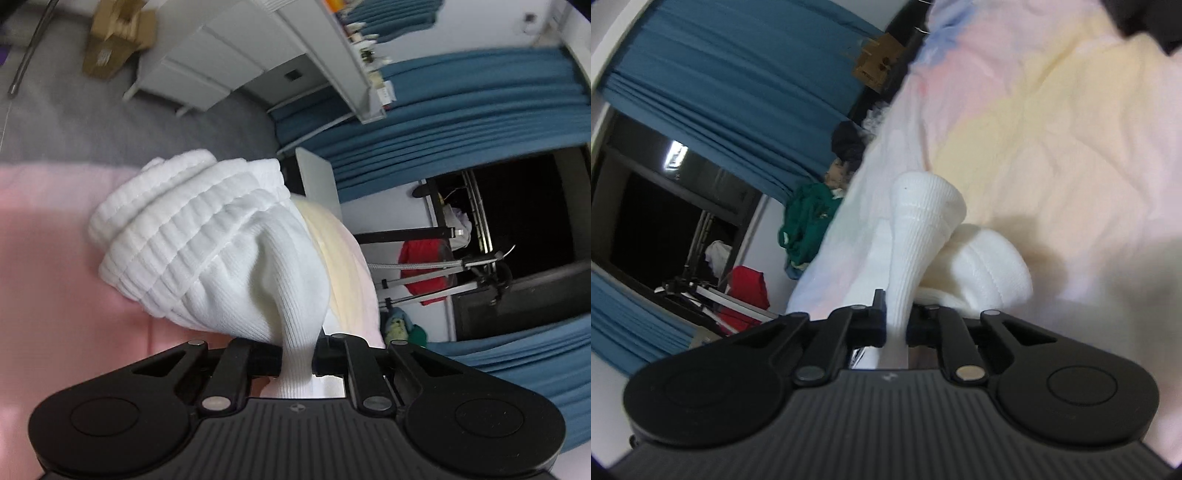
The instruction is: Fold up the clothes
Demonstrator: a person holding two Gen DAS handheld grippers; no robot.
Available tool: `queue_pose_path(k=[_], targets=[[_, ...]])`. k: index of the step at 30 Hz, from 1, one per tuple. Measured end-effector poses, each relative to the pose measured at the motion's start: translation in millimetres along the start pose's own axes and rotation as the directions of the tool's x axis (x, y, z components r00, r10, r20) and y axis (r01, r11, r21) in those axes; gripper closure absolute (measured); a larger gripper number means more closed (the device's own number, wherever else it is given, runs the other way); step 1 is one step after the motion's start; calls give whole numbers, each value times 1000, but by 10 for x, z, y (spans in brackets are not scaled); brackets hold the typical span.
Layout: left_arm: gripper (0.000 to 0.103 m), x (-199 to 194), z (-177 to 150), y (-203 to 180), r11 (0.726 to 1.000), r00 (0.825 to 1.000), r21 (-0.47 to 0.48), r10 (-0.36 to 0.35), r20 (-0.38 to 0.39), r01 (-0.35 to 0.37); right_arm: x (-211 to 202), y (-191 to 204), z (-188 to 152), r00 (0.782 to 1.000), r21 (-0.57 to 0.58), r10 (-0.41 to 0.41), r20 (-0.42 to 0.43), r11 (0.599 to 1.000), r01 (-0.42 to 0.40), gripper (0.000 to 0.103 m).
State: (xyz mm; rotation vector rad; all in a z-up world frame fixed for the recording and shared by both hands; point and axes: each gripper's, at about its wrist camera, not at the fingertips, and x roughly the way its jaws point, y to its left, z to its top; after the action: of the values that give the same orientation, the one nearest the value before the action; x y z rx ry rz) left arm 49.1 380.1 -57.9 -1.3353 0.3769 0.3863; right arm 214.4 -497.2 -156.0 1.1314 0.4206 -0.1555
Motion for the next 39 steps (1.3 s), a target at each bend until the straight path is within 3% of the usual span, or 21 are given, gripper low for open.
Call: queue_pose_path(k=[5, 9, 13, 20, 22, 25, 27, 30, 34, 39], targets=[[91, -311, 2, 25, 1000, 1000, 5, -4, -25, 4, -397, -209, 32, 1000, 80, 13, -3, 997, -12, 92], [89, -344, -26, 102, 993, 994, 71, 101, -50, -98, -555, -423, -26, 1000, 188, -2, -31, 982, 8, 92], [83, -268, -35, 64, 959, 973, 193, 222, -64, -206, -551, -599, -57, 996, 249, -37, -79, 967, 55, 91], [69, -293, -187, -82, 906, 955, 319, 298, -16, -277, -468, -814, -58, 987, 312, -2, -159, 949, 52, 89], [57, -326, -231, -148, 888, 950, 359, 313, -13, -288, -448, -818, -62, 986, 306, -5, -167, 950, 56, 85], [36, -373, -273, -271, 849, 945, 443, 327, -16, -287, -395, -815, -86, 984, 299, -26, -178, 951, 79, 73], [29, -409, -289, -354, 823, 944, 498, 329, -23, -275, -351, -811, -93, 981, 283, -34, -190, 955, 88, 67], [25, -500, -301, -449, 789, 944, 559, 329, -37, -253, -278, -818, -101, 979, 236, -39, -201, 968, 87, 66], [21, -748, -392, -638, 705, 938, 651, 346, 31, -282, -146, -845, -102, 979, 243, -6, -202, 968, 57, 64], [18, -981, -647, -987, 627, 961, 739, 258, 100, -246, -10, -623, -88, 980, 129, 67, -189, 991, -42, 64]])
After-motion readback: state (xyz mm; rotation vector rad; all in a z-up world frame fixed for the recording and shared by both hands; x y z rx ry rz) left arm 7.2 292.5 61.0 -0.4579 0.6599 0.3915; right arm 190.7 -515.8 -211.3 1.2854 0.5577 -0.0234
